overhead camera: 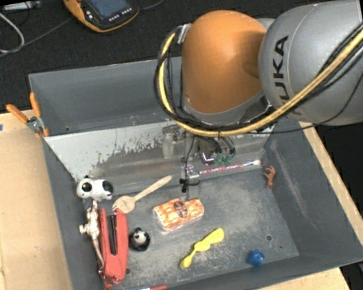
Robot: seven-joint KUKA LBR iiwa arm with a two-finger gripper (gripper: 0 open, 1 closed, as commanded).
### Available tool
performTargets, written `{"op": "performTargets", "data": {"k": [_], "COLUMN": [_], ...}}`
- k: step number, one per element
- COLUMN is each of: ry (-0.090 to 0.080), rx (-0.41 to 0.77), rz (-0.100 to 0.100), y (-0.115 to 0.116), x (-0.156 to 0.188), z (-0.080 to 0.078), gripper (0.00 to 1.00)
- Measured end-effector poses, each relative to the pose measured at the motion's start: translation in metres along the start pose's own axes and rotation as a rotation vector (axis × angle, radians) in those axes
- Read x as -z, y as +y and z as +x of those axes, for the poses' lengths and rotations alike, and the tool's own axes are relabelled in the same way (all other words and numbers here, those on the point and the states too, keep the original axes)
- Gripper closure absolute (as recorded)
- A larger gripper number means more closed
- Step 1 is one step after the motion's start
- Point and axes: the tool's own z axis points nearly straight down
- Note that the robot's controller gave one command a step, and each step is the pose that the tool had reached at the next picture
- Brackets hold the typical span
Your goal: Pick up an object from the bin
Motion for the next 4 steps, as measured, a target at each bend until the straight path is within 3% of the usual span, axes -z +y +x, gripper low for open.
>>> {"op": "performTargets", "data": {"k": [1,2,3,4], "ry": [-0.008,-0.008,-0.015,-0.004], "rx": [-0.003,0.035,-0.128,-0.002], "rz": [-0.001,-0.001,-0.006,-0.002], "y": [-0.001,-0.030,-0.044,-0.053], "x": [0.005,-0.064,-0.108,-0.172], "z": [-0.001,0.027,0.017,0.024], "gripper": [0.00,0.00,0.00,1.00]}}
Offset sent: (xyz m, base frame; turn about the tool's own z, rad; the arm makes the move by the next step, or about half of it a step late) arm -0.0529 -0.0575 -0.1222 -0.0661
